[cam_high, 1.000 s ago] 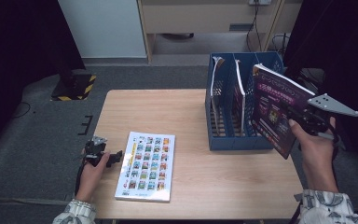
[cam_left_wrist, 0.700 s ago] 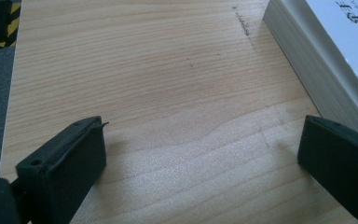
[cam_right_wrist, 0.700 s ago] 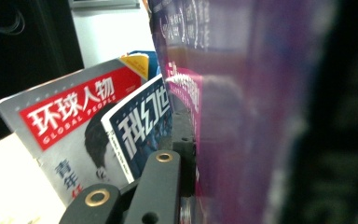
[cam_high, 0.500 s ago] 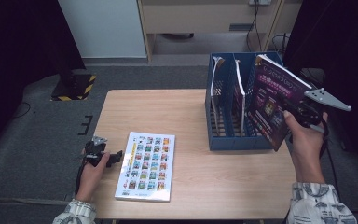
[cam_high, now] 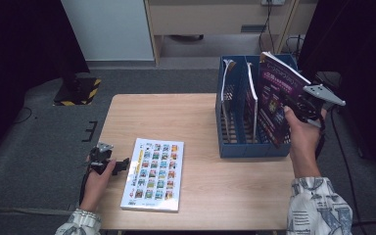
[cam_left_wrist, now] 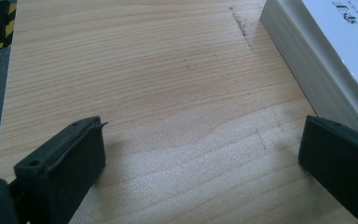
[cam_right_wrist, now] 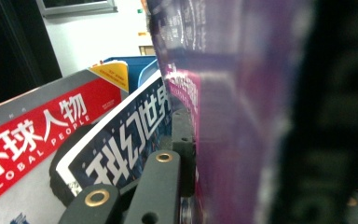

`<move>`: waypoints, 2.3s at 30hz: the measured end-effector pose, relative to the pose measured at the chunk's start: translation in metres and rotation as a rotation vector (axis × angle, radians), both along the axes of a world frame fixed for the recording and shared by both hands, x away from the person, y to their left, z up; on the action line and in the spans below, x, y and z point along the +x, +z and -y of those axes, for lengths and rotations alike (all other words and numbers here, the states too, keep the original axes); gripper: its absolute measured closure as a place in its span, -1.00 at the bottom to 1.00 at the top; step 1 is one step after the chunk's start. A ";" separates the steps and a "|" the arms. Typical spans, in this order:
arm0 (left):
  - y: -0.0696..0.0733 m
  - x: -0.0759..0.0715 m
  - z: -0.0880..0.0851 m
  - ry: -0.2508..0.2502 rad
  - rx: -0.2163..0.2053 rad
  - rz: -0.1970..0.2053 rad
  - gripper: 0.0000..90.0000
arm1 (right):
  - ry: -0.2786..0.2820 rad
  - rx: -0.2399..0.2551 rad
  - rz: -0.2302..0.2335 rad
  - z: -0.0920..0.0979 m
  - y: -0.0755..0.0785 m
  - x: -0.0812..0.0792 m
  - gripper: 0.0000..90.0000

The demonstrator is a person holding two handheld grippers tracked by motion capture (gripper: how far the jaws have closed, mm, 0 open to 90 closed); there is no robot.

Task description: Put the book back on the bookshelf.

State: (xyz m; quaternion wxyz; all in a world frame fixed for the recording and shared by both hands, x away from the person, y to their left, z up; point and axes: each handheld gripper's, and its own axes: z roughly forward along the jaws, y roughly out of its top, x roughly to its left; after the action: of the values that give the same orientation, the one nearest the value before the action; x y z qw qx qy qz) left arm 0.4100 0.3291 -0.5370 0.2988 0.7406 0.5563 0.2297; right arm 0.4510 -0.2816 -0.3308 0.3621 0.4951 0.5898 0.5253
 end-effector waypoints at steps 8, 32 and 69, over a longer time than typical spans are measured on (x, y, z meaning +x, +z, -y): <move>0.000 0.000 0.000 -0.002 0.000 0.000 -1.00 | 0.005 0.005 0.018 -0.009 0.000 0.016 0.86; 0.000 0.000 0.002 0.003 0.000 0.001 -1.00 | -0.004 0.022 0.018 -0.020 -0.017 0.045 0.86; 0.000 0.001 0.002 -0.001 -0.002 0.001 -1.00 | -0.054 -0.018 0.012 -0.028 -0.055 0.058 0.86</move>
State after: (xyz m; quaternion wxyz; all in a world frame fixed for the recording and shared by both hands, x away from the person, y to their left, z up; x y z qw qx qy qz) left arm 0.4110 0.3267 -0.5371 0.3002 0.7404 0.5560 0.2294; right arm 0.5091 -0.2540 -0.3861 0.3843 0.5044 0.5788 0.5128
